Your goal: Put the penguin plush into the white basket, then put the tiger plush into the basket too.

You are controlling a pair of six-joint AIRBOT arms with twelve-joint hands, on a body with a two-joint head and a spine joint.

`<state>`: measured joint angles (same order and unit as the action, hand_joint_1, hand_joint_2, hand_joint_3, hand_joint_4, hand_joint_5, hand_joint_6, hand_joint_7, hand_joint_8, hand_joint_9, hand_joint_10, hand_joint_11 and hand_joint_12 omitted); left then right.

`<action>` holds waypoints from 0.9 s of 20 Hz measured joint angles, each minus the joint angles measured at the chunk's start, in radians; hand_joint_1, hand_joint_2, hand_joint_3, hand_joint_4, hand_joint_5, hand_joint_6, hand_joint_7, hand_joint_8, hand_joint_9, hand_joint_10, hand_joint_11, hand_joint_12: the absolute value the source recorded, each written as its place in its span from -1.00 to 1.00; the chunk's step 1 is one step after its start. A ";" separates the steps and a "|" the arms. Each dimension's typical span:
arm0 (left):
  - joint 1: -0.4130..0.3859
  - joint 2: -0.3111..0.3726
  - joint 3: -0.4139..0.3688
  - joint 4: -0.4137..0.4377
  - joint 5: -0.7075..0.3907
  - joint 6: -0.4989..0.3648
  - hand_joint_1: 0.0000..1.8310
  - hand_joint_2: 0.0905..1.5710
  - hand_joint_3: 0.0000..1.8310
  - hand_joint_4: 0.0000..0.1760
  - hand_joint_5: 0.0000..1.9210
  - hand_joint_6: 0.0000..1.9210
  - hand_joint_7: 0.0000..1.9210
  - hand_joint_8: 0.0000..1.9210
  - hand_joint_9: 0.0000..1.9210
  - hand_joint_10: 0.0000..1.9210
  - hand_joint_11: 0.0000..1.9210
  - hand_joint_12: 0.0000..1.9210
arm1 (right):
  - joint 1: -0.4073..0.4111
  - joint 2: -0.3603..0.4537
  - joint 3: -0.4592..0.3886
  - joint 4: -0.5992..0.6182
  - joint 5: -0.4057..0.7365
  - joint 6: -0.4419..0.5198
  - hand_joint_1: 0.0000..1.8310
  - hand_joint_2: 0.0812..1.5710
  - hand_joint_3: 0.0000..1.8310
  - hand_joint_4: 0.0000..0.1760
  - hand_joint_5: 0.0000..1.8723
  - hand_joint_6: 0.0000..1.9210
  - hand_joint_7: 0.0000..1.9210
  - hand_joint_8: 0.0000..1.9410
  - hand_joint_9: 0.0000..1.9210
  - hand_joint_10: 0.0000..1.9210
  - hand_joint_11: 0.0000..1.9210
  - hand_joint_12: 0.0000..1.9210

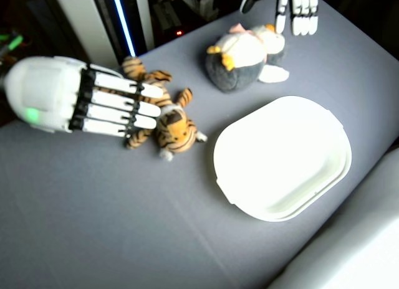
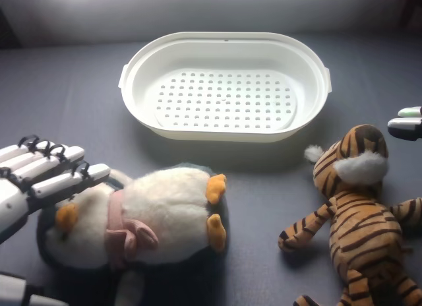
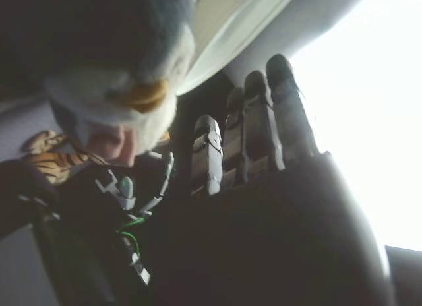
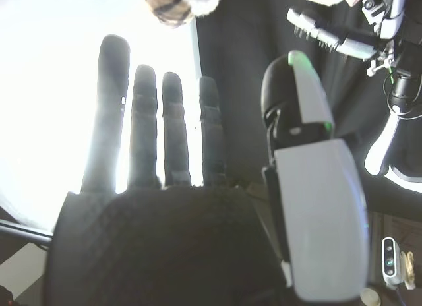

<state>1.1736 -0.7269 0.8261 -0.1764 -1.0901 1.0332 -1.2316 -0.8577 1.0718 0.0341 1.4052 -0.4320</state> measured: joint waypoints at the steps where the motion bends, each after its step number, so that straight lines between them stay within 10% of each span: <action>1: -0.013 -0.017 0.008 -0.015 0.026 0.018 -0.28 -0.15 -1.00 1.00 -0.90 -1.00 -0.95 -1.00 -0.89 -1.00 -0.87 -0.84 | 0.000 0.000 0.000 -0.001 0.000 0.001 -0.09 0.48 -1.00 -0.30 -0.59 -1.00 -0.64 -1.00 -0.60 -1.00 -0.54 -0.91; 8: -0.130 -0.127 0.050 -0.098 0.154 0.193 -0.23 -0.04 -1.00 0.82 -0.78 -1.00 -0.78 -1.00 -0.72 -0.99 -0.81 -0.72 | 0.000 0.000 0.001 0.000 -0.002 0.009 -0.08 0.48 -1.00 -0.51 -0.58 -1.00 -0.63 -1.00 -0.57 -0.99 -0.52 -0.91; 9: -0.130 -0.130 0.053 -0.106 0.146 0.192 0.27 0.34 -0.99 -0.92 -0.14 -0.18 -0.09 -0.11 -0.13 -0.90 -0.33 -0.44 | 0.000 0.000 0.001 0.000 -0.002 0.009 -0.08 0.48 -1.00 -0.43 -0.58 -1.00 -0.63 -1.00 -0.57 -0.99 -0.51 -0.92; 10: -0.133 -0.132 0.057 -0.113 0.142 0.191 0.27 0.34 -0.99 -0.92 -0.14 -0.18 -0.09 -0.11 -0.13 -0.90 -0.33 -0.44 | 0.000 0.000 0.001 0.000 -0.002 0.009 -0.08 0.48 -1.00 -0.43 -0.58 -1.00 -0.63 -1.00 -0.57 -0.99 -0.51 -0.92; 11: -0.135 -0.136 0.063 -0.125 0.121 0.186 0.46 0.36 -1.00 -1.00 0.04 -0.33 -0.03 0.09 -0.03 0.08 -0.13 -0.08 | 0.000 0.000 0.001 -0.002 -0.001 0.010 -0.09 0.48 -1.00 -0.25 -0.59 -1.00 -0.63 -1.00 -0.56 -0.99 -0.50 -0.91; 12: -0.135 -0.139 0.065 -0.135 0.105 0.182 0.38 0.37 -0.99 -1.00 0.08 -0.26 -0.01 0.21 -0.03 0.02 -0.10 0.10 | 0.000 0.000 0.001 -0.001 -0.002 0.010 -0.12 0.49 -1.00 -0.05 -0.61 -1.00 -0.65 -1.00 -0.56 -1.00 -0.51 -0.92; 15: -0.140 -0.140 0.067 -0.132 0.080 0.148 0.35 0.37 -1.00 -1.00 0.10 -0.23 0.02 0.17 0.07 -0.10 -0.06 0.36 | 0.000 0.000 0.001 0.000 -0.002 0.010 -0.07 0.48 -1.00 -0.32 -0.59 -0.99 -0.63 -1.00 -0.57 -1.00 -0.50 -0.93; 17: -0.152 -0.136 0.071 -0.101 0.049 0.094 0.37 0.43 -1.00 -1.00 0.07 -0.27 -0.11 0.45 -0.05 0.19 -0.13 0.66 | 0.000 0.000 0.001 -0.001 -0.002 0.010 -0.13 0.50 -0.99 -0.43 -0.58 -0.99 -0.63 -1.00 -0.56 -1.00 -0.49 -0.93; 18: -0.169 -0.123 0.071 -0.076 0.024 0.068 0.50 0.39 -1.00 -1.00 0.03 -0.18 -0.08 0.18 -0.03 0.30 -0.21 0.43 | 0.000 0.000 0.001 -0.001 -0.002 0.010 -0.17 0.53 -0.99 -0.44 -0.58 -1.00 -0.63 -1.00 -0.58 -1.00 -0.51 -0.94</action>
<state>1.0046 -0.8501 0.8974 -0.2520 -1.0660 1.1011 -1.2316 -0.8577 1.0725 0.0334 1.4036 -0.4221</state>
